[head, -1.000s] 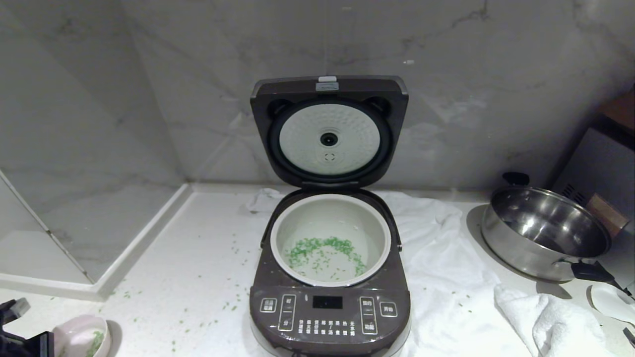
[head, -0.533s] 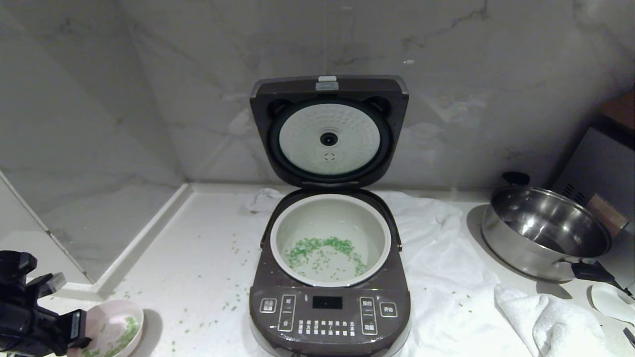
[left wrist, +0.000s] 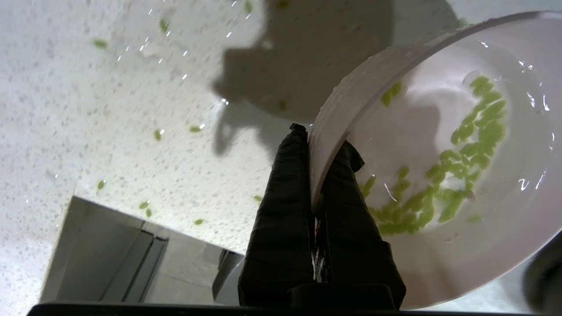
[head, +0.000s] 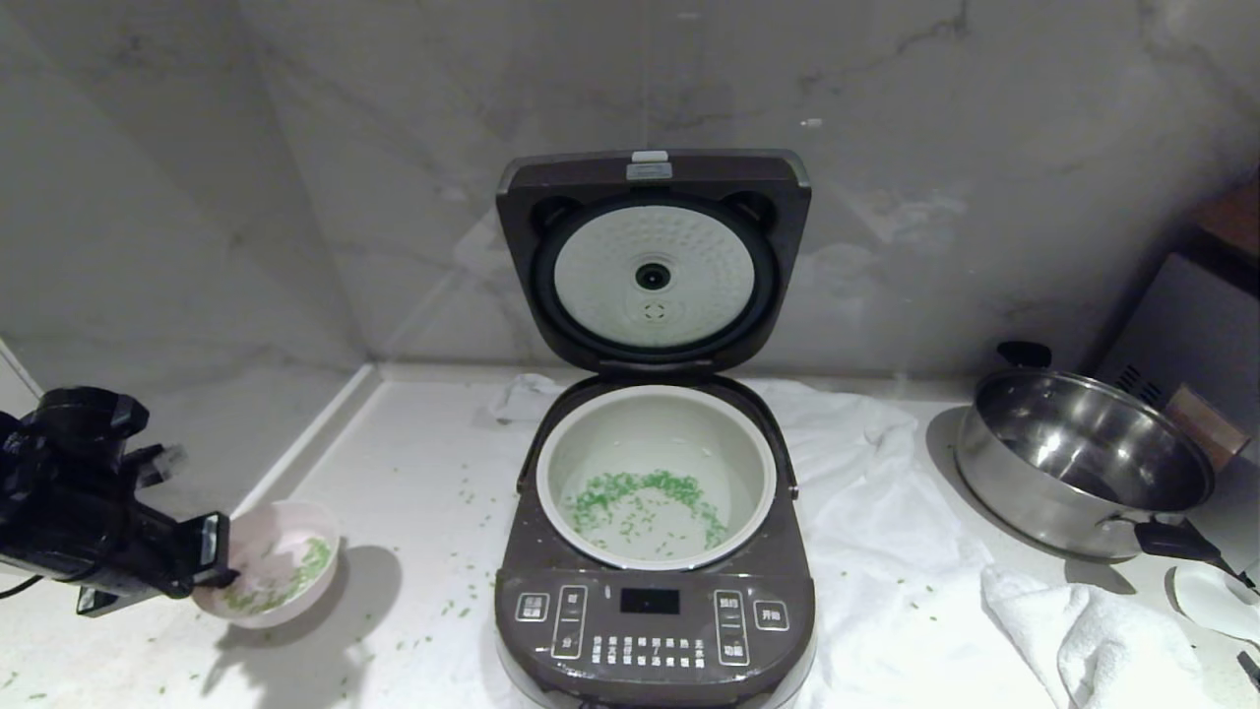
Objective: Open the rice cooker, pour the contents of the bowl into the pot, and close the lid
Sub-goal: Pour the water from the bowl into the rice cooker
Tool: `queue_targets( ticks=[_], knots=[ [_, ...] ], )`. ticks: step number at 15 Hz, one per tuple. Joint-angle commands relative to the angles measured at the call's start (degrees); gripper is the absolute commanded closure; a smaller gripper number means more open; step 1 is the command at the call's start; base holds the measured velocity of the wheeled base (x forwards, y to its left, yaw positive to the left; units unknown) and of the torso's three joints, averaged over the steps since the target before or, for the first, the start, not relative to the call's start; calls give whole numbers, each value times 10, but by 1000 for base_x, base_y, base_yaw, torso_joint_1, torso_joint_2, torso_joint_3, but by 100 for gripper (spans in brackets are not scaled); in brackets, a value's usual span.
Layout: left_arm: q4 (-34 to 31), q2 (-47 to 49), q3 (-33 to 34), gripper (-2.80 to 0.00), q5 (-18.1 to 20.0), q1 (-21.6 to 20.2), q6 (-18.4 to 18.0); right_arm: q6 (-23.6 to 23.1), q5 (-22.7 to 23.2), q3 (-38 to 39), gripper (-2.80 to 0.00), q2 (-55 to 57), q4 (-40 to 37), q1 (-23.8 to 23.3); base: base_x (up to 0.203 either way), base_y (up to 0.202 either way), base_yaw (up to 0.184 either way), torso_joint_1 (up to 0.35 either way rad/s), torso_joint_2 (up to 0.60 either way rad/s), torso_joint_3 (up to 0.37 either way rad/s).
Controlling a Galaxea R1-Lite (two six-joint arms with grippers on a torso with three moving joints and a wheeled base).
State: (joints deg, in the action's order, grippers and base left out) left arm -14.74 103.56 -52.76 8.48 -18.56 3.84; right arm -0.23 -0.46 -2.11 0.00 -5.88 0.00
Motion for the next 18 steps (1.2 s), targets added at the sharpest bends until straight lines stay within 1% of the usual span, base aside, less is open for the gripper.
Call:
queue_targets(
  ticks=[1,5,8,12,14,18],
  knots=[
    [-35,3,-58,0,0,26,13,0,0,0,0,0,0,0,0,0,0,0,0,0],
    [-97,22,-156,0,0,61,45,0,0,0,0,0,0,0,0,0,0,0,0,0],
    [-161,36,-246,0,0,103,73,0,0,0,0,0,0,0,0,0,0,0,0,0],
    [-220,68,-341,0,0,156,109,0,0,0,0,0,0,0,0,0,0,0,0,0],
    [-234,76,-361,0,0,189,128,0,0,0,0,0,0,0,0,0,0,0,0,0],
    [-247,77,-401,0,0,250,154,0,0,0,0,0,0,0,0,0,0,0,0,0]
  ],
)
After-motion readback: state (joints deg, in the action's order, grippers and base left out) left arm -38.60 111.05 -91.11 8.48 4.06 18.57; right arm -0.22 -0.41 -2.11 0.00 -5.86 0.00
